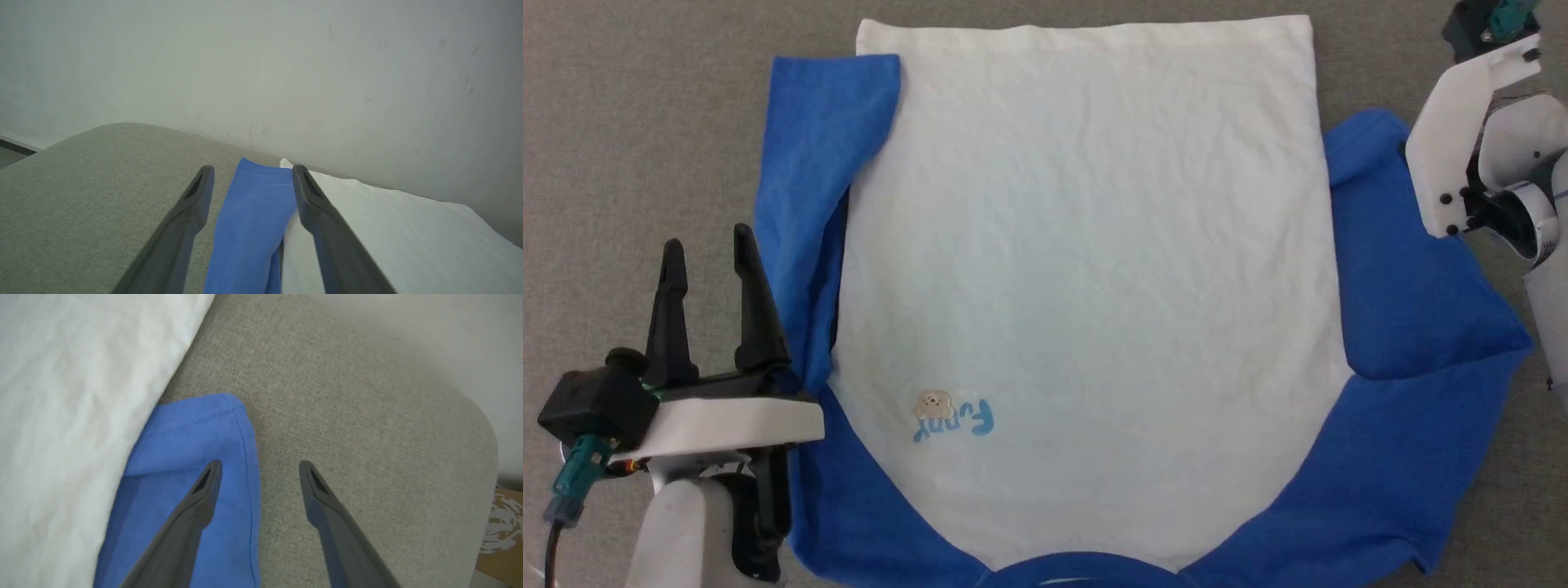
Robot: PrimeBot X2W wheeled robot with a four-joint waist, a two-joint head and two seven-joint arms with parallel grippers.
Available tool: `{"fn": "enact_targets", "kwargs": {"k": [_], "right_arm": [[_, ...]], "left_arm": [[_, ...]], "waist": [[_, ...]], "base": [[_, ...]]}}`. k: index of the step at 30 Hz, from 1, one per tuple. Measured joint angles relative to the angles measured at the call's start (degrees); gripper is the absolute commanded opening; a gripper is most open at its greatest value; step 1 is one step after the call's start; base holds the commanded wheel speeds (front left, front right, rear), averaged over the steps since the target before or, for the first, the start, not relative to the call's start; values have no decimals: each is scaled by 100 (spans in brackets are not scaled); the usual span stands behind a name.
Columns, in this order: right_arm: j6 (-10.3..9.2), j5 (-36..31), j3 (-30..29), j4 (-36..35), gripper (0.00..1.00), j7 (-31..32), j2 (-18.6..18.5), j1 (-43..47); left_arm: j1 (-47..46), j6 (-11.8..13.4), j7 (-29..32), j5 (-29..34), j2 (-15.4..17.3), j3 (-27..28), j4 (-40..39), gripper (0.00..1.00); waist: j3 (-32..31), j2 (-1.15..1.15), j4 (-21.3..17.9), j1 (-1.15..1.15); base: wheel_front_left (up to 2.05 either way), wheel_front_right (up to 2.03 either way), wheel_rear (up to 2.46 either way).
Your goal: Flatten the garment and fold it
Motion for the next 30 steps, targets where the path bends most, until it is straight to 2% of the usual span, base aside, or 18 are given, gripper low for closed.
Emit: {"fn": "enact_targets", "kwargs": {"k": [8,9,10,11,12,15,21,26,30], "right_arm": [[-1,448,734,385,100,426,-234,-270],[-1,539,750,399,85,465,-272,-303],[-1,622,764,415,33,495,-301,-327],[-1,692,775,420,33,493,-321,-344],[-1,772,779,425,0,470,-332,-348],[2,961,666,487,0,248,-335,-318],[1,1281,-88,501,0,-536,-455,-47],[1,1568,-791,299,0,-898,-684,709],[1,1653,-1604,266,0,-994,-856,1480]], "left_arm": [[-35,-237,0,152,-279,137,157,100],[-35,-268,0,160,-304,164,181,100],[-35,-299,0,188,-320,194,201,100],[-35,-315,0,201,-327,218,220,100],[-36,-322,0,209,-338,246,237,100],[-37,-399,0,243,-382,319,266,100],[-55,-515,0,301,-467,450,335,100],[96,-569,0,348,-498,622,367,100],[380,-569,0,359,-505,765,348,100]], "waist": [[322,0,231,-2],[341,0,247,-2],[352,0,257,-2],[351,0,256,-1],[345,0,249,-2],[286,0,213,-1],[17,0,125,-1],[-330,0,17,-2],[-631,0,-109,-3]], "base": [[0,0,0],[0,0,0],[0,0,0],[0,0,0],[0,0,0],[0,0,0],[0,0,0],[0,0,0],[0,0,0]]}}
